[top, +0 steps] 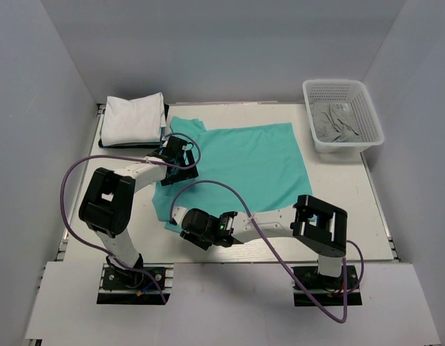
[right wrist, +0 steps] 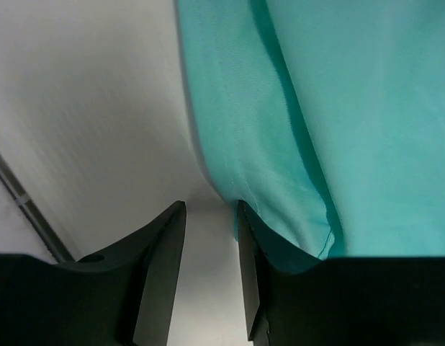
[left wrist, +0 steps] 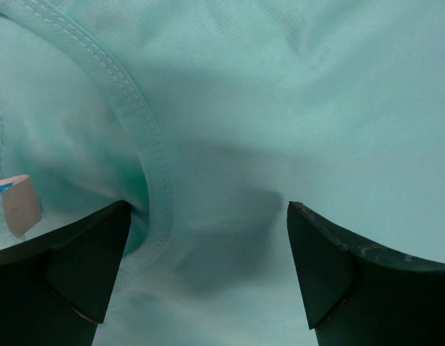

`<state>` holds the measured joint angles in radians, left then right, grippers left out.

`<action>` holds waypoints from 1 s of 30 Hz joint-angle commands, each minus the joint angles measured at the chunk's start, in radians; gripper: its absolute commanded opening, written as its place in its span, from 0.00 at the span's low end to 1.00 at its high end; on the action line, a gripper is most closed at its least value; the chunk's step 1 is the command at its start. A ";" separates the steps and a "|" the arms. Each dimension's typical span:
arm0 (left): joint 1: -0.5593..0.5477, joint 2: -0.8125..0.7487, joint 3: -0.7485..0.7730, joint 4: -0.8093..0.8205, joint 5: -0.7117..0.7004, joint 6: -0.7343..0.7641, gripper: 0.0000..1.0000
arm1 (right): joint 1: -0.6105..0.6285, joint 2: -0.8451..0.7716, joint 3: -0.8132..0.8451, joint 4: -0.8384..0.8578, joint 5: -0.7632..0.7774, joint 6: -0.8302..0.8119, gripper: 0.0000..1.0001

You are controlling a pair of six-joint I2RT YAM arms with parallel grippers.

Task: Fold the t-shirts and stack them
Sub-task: Flatten out the tshirt

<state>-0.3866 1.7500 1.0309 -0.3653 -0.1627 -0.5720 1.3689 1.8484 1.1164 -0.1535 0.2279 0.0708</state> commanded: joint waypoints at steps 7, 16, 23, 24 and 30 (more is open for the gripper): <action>-0.003 -0.009 -0.042 -0.038 0.057 -0.011 1.00 | -0.005 -0.055 0.017 0.005 0.025 0.001 0.40; -0.003 0.000 -0.042 -0.038 0.057 -0.002 1.00 | -0.007 -0.107 0.016 -0.009 0.022 -0.011 0.40; -0.003 0.009 -0.032 -0.038 0.057 -0.002 1.00 | -0.024 -0.025 0.020 0.025 0.028 -0.029 0.40; -0.003 0.009 -0.032 -0.038 0.057 -0.002 1.00 | -0.030 -0.005 0.023 0.025 0.037 -0.025 0.40; -0.003 0.019 -0.032 -0.038 0.066 -0.002 1.00 | -0.042 0.035 0.037 0.025 0.064 -0.017 0.40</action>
<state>-0.3866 1.7439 1.0237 -0.3576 -0.1551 -0.5636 1.3342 1.8656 1.1366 -0.1402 0.2680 0.0593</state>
